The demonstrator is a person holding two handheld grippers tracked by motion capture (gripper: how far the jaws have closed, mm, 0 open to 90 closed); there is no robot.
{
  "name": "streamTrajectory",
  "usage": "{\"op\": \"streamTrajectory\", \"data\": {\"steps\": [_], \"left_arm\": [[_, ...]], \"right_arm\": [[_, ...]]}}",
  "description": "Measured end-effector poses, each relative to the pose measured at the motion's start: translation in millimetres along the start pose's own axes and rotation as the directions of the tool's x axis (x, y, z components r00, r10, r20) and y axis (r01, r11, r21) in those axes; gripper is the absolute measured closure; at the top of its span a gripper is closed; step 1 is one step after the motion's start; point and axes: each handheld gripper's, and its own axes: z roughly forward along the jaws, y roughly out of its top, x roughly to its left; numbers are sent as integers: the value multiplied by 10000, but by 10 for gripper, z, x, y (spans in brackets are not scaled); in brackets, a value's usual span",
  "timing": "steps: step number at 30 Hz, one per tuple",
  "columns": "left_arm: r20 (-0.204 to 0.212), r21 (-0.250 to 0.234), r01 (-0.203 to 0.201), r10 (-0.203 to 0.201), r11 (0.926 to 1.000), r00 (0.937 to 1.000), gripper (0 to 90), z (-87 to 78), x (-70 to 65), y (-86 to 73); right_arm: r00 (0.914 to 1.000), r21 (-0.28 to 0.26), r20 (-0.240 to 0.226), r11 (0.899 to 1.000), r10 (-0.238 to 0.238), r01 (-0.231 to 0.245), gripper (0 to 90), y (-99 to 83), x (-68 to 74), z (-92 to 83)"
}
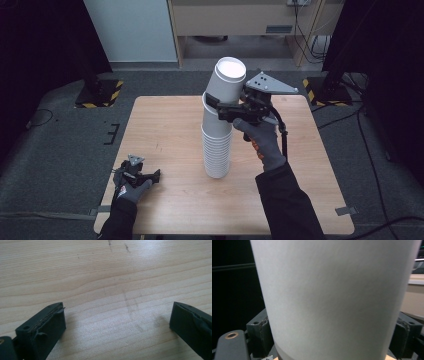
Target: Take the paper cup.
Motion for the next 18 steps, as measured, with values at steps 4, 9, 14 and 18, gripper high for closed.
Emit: {"op": "streamTrajectory", "data": {"steps": [4, 9, 14, 18], "left_arm": [[0, 1, 1, -1, 10000, 10000, 0, 0, 0, 0], [2, 0, 2, -2, 10000, 10000, 0, 0, 0, 0], [-2, 0, -1, 1, 10000, 10000, 0, 0, -1, 0], [5, 20, -22, 22, 10000, 10000, 0, -1, 1, 0]], "right_arm": [[10000, -69, 26, 10000, -8, 8, 134, 23, -9, -46], [9998, -191, 179, 9998, 96, -92, 134, 40, -47, -146], [9993, -286, 365, 9996, 73, -62, 134, 54, -87, -326], [9986, -280, 520, 9995, 133, -118, 134, 42, -111, -413]]}}
